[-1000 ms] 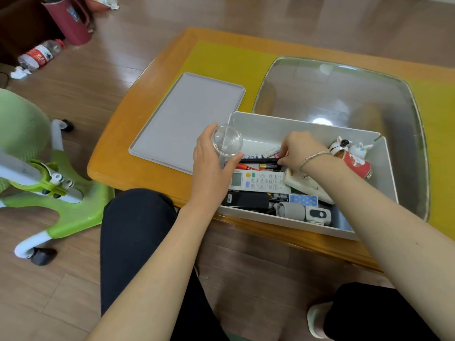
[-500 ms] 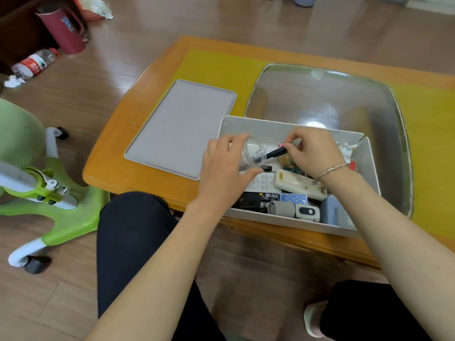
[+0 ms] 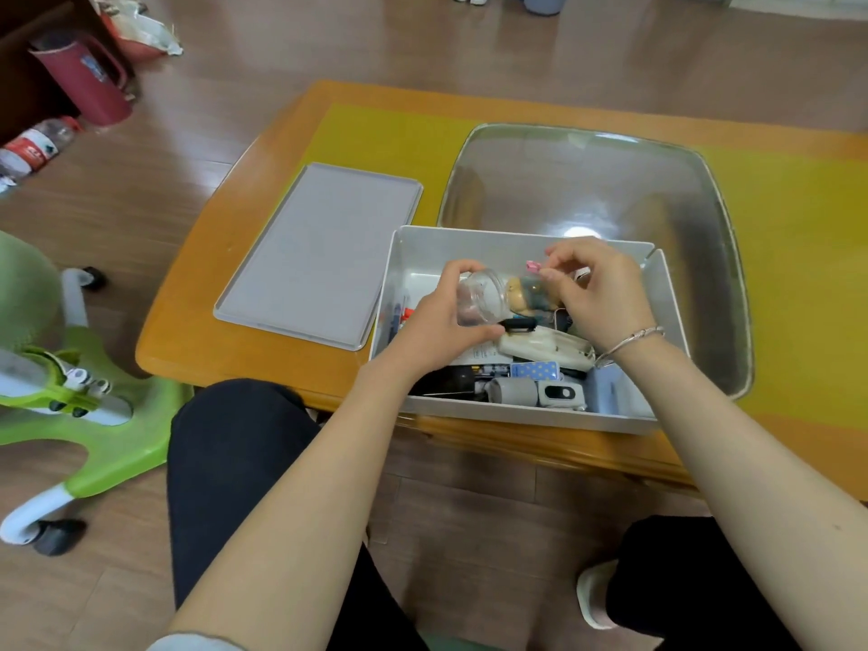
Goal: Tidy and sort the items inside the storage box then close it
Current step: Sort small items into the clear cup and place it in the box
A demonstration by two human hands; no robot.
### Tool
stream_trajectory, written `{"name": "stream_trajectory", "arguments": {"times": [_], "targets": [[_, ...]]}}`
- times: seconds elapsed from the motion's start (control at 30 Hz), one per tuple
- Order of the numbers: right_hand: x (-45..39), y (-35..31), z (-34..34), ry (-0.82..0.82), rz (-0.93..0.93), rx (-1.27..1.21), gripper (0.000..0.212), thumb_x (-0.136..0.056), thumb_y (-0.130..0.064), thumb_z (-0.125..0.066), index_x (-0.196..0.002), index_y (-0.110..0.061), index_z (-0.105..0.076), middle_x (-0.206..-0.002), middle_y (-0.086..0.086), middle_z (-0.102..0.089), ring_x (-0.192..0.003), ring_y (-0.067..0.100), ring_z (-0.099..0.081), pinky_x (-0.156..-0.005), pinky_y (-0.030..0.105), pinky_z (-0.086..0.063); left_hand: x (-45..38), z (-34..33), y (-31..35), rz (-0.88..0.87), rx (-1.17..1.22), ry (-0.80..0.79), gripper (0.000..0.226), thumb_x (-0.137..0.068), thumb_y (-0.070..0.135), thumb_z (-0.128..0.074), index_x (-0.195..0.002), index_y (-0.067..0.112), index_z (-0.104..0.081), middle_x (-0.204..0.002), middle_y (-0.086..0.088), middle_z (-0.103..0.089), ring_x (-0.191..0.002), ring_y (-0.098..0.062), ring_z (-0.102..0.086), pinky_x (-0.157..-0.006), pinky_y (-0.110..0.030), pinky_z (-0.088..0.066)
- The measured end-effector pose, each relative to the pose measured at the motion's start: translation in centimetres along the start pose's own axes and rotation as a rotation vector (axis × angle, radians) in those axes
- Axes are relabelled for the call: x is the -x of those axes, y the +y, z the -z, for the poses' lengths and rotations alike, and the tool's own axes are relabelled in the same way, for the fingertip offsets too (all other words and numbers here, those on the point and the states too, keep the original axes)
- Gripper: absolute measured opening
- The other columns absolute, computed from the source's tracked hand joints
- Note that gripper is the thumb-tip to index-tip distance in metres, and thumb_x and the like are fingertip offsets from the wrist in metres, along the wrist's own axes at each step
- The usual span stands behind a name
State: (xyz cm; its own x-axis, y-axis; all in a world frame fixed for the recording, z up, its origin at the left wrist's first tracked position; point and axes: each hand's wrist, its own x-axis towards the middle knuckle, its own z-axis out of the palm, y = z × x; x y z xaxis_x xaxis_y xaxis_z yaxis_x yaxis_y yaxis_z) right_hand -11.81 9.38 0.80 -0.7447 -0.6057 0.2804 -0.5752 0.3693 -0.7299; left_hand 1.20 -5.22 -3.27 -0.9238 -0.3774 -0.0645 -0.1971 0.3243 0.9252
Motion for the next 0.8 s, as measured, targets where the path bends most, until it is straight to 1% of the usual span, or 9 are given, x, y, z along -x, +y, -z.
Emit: {"name": "stream_trajectory", "arguments": {"times": [0.1, 0.17, 0.3, 0.37, 0.5, 0.63, 0.67, 0.73, 0.8], "targets": [[-0.1, -0.1, 0.5, 0.134, -0.079, -0.154, 0.013, -0.082, -0.011, -0.068, -0.073, -0.018, -0.061, -0.072, -0.006, -0.062, -0.065, 0.004, -0.058, -0.065, 0.016, -0.047, 0.0, 0.0, 0.0, 0.027, 0.014, 0.089, 0.064, -0.078, 0.034, -0.078, -0.121, 0.044, -0.032, -0.115, 0.005, -0.059, -0.088, -0.007, -0.062, -0.081, -0.020, -0.047], [-0.1, -0.3, 0.5, 0.115, -0.121, -0.268, 0.022, -0.083, -0.005, -0.064, -0.073, -0.023, -0.058, -0.067, -0.006, -0.063, -0.060, -0.002, -0.060, -0.062, 0.014, -0.049, -0.1, -0.1, 0.0, 0.003, -0.003, 0.143, 0.065, -0.077, 0.036, -0.078, -0.124, 0.039, -0.033, -0.124, 0.010, -0.052, -0.103, -0.005, -0.053, -0.082, -0.013, -0.040], [0.4, -1.3, -0.2, 0.018, -0.156, -0.404, 0.023, -0.084, 0.001, -0.064, -0.075, -0.019, -0.060, -0.063, -0.001, -0.062, -0.053, 0.001, -0.061, -0.054, 0.016, -0.052, -0.2, -0.4, -0.1, -0.048, -0.077, 0.210, 0.069, -0.076, 0.032, -0.080, -0.131, 0.025, -0.040, -0.120, 0.015, -0.047, -0.116, -0.007, -0.044, -0.092, -0.017, -0.035], [0.5, -1.8, -0.7, -0.009, -0.150, -0.396, 0.020, -0.083, 0.001, -0.066, -0.076, -0.017, -0.061, -0.064, 0.000, -0.063, -0.054, 0.002, -0.062, -0.054, 0.018, -0.053, -0.2, -0.4, -0.2, -0.060, -0.099, 0.220, 0.069, -0.075, 0.031, -0.081, -0.131, 0.026, -0.040, -0.117, 0.015, -0.046, -0.115, -0.006, -0.043, -0.091, -0.015, -0.033], [0.2, -2.7, -1.5, -0.087, -0.121, -0.345, 0.014, -0.082, -0.002, -0.068, -0.087, -0.015, -0.066, -0.075, 0.004, -0.067, -0.068, 0.012, -0.067, -0.069, 0.023, -0.056, -0.3, -0.4, -0.3, -0.056, -0.084, 0.207, 0.068, -0.074, 0.024, -0.081, -0.130, 0.023, -0.041, -0.124, 0.006, -0.052, -0.113, -0.010, -0.049, -0.091, -0.022, -0.043], [-0.6, -1.6, 0.2, 0.055, -0.049, -0.117, 0.016, -0.085, -0.009, -0.065, -0.099, -0.017, -0.068, -0.081, -0.001, -0.065, -0.068, 0.007, -0.059, -0.069, 0.010, -0.046, -0.5, -0.3, -0.3, -0.047, -0.029, 0.250, 0.064, -0.081, 0.028, -0.075, -0.133, 0.021, -0.039, -0.132, 0.004, -0.049, -0.123, -0.013, -0.044, -0.103, -0.037, -0.041], [-0.7, -1.0, 0.8, 0.009, -0.053, -0.001, 0.015, -0.085, -0.011, -0.065, -0.098, -0.019, -0.068, -0.080, -0.003, -0.064, -0.065, 0.003, -0.055, -0.065, 0.004, -0.040, -0.6, -0.2, -0.4, -0.045, -0.021, 0.292, 0.063, -0.083, 0.033, -0.073, -0.134, 0.022, -0.038, -0.133, 0.005, -0.048, -0.124, -0.014, -0.043, -0.104, -0.036, -0.040], [-0.6, 0.4, 1.7, -0.242, -0.093, 0.222, 0.014, -0.083, -0.020, -0.069, -0.098, -0.020, -0.069, -0.080, -0.008, -0.064, -0.067, -0.004, -0.054, -0.063, -0.001, -0.036, -0.7, 0.1, -0.4, -0.038, -0.008, 0.373, 0.060, -0.084, 0.039, -0.070, -0.132, 0.027, -0.036, -0.130, 0.007, -0.047, -0.122, -0.012, -0.043, -0.104, -0.034, -0.040], [-0.1, 1.4, 1.4, -0.503, -0.105, 0.363, 0.028, -0.080, -0.029, -0.072, -0.104, -0.017, -0.068, -0.085, -0.008, -0.064, -0.080, 0.007, -0.061, -0.075, 0.010, -0.042, -0.9, 0.2, -0.5, -0.009, 0.027, 0.405, 0.062, -0.086, 0.042, -0.067, -0.135, 0.029, -0.033, -0.127, 0.010, -0.046, -0.121, -0.009, -0.044, -0.103, -0.031, -0.041]]}}
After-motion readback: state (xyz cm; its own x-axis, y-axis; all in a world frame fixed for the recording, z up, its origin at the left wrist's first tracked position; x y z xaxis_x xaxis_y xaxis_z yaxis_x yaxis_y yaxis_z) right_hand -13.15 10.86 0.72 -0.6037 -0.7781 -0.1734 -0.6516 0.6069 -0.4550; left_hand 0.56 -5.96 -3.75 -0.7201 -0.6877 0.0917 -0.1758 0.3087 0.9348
